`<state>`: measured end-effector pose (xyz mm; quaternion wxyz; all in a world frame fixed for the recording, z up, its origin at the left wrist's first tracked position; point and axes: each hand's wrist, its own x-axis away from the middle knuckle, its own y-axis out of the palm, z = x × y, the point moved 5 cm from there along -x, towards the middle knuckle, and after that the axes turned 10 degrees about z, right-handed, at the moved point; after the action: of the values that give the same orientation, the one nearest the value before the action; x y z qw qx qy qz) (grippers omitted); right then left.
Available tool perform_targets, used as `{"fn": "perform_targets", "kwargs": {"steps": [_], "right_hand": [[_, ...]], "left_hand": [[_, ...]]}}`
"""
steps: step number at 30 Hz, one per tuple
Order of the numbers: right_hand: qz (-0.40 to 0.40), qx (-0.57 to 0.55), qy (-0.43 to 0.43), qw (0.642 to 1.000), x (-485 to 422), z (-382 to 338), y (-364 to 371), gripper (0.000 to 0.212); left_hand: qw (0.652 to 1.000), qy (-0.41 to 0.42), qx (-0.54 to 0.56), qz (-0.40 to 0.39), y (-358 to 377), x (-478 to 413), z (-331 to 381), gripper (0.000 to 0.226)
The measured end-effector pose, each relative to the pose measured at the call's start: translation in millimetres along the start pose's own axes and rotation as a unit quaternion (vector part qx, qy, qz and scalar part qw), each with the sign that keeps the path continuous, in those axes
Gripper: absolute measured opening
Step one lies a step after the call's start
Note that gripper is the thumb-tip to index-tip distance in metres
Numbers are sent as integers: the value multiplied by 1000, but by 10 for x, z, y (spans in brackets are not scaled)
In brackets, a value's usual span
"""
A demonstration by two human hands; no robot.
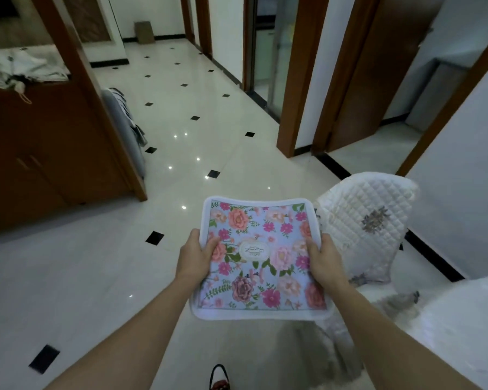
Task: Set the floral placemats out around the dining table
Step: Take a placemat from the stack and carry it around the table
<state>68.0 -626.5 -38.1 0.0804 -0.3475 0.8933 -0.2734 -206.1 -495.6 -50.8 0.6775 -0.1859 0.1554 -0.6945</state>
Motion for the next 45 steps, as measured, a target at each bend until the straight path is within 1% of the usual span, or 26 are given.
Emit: {"fn": "perform_targets", "kwargs": {"steps": [5,10,15,19,24,31,36,45], "right_hand": [[22,2,-1,1000,-564,-471,594,22],[10,1,15,1000,-931,-722,999,28],[2,-11,23,1000,-1443,-889,1259,27],[18,-15,34,999,-1972,-950,1397,26],[49,-30,48,997,-2756,-969,1514,22],[81,-72,113,988,-4128,-804,1687,28],[111,-85,130,982,-4938,-843,1453,26],[175,-89,168,966,-5955,-563,935,24]], "left_hand": [[1000,9,-16,2,-151,-949,68,26],[1000,10,-26,-6,-184,-1640,87,27],[1000,1,-28,-10,-42,-2185,167,25],[1000,11,-22,-17,196,-2681,315,26],[998,38,-27,-35,700,-3436,678,24],[994,62,-49,-79,1637,-4589,1336,23],[990,80,-46,-110,2340,-5213,1852,24],[979,88,-23,-182,3593,-5784,2496,24]]}}
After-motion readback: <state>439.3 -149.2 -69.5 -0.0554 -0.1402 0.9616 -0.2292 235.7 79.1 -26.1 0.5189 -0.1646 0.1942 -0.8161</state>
